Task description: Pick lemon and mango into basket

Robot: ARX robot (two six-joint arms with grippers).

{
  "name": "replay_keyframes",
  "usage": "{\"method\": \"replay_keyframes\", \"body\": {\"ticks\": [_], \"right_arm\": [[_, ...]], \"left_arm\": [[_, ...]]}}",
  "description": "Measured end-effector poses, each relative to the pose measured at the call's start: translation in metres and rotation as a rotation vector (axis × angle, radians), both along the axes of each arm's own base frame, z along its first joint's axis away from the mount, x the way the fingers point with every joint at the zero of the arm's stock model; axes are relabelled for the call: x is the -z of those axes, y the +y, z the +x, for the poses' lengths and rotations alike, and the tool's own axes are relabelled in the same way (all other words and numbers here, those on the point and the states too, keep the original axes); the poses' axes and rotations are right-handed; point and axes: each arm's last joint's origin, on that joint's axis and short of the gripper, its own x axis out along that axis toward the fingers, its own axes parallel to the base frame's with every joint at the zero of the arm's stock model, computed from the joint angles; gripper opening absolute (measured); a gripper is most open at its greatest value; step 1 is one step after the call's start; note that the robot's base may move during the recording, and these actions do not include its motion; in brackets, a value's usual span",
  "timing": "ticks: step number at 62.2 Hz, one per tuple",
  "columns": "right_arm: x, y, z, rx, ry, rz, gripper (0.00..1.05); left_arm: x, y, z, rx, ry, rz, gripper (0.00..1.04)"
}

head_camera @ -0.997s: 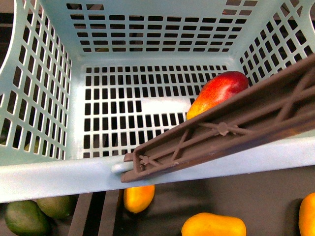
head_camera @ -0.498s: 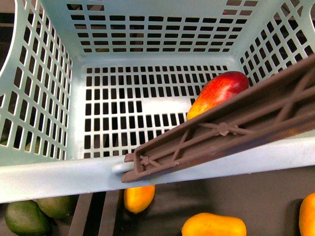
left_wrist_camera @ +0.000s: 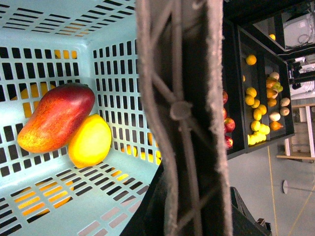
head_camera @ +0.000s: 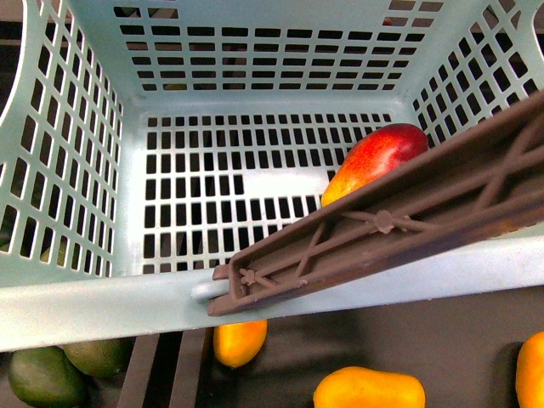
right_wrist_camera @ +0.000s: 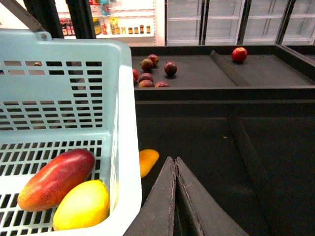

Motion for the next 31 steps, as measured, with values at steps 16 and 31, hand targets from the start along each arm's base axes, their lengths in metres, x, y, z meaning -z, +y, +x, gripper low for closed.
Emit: {"method": "replay_keyframes", "body": {"ticks": [16, 31], "right_arm": [[0.0, 0.0, -0.0001, 0.0, 0.0, -0.001, 0.1], [0.0, 0.0, -0.0001, 0.0, 0.0, -0.001, 0.5]], "left_arm": [[0.0, 0.0, 0.0, -0.001, 0.0, 0.0, 0.05], [0.0, 0.0, 0.0, 0.0, 0.0, 0.0, 0.05]]}}
